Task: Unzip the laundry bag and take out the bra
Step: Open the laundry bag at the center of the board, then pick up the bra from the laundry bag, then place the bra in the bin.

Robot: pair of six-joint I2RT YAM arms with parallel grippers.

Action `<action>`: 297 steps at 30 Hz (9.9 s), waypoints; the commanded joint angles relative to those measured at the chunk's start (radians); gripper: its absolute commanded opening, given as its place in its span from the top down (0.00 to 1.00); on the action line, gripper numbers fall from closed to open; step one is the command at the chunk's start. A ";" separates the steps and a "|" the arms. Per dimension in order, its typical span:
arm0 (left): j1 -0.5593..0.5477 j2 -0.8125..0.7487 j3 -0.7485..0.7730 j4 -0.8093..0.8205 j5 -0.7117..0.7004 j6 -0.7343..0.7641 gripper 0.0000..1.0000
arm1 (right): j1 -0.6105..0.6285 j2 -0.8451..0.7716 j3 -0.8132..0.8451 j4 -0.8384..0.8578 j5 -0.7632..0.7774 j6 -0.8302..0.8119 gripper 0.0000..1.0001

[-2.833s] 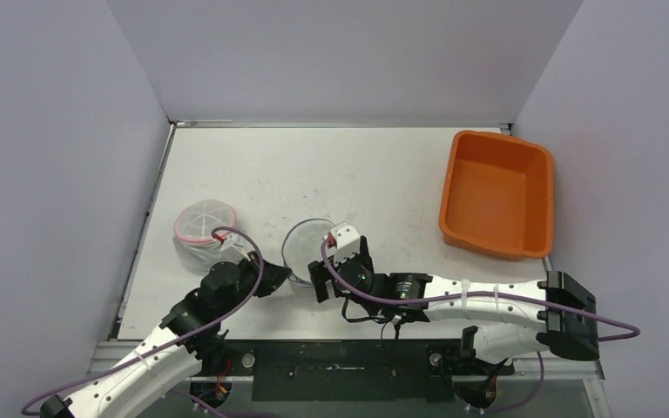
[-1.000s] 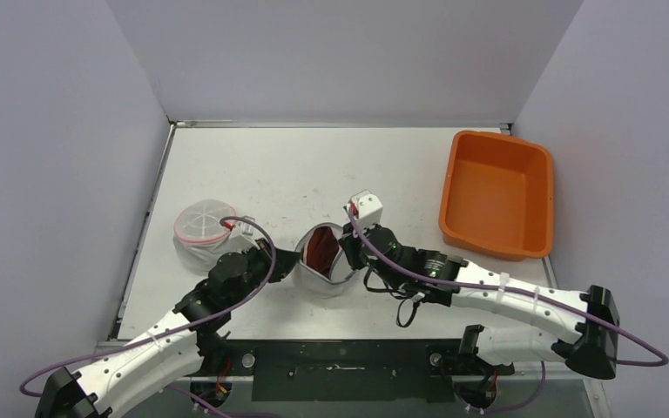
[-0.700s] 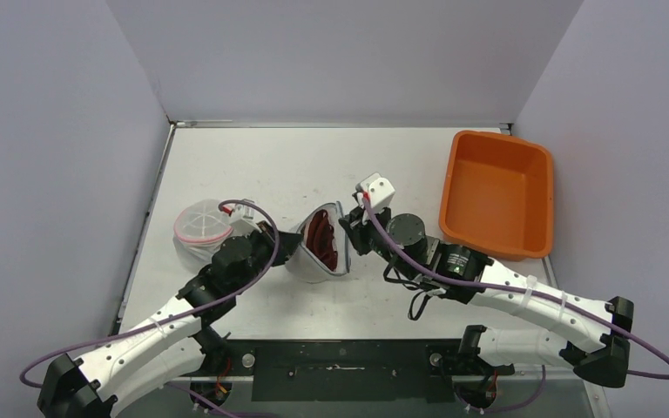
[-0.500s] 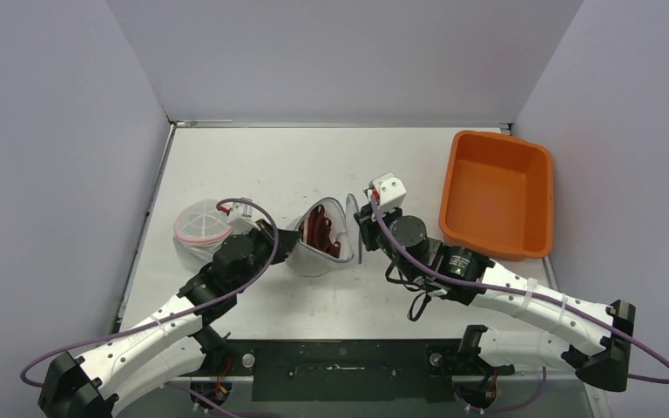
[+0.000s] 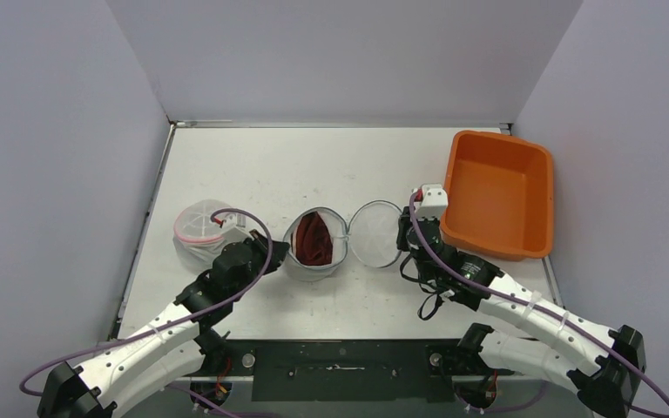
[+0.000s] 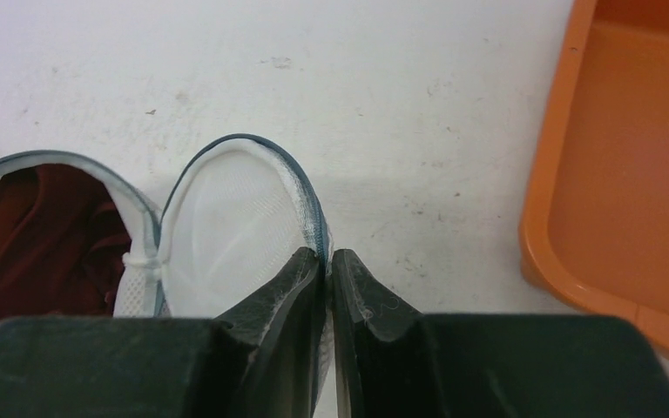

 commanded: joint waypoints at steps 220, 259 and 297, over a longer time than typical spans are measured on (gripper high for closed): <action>-0.188 0.307 -0.024 0.420 0.075 0.205 1.00 | 0.028 0.408 0.004 0.041 -0.175 0.322 0.59; -0.187 0.281 0.086 0.315 0.030 0.163 1.00 | 0.045 0.008 0.073 0.370 -0.715 0.070 0.95; -0.184 0.099 0.005 0.132 -0.112 0.093 1.00 | 0.012 0.172 0.629 0.040 0.435 -0.372 0.95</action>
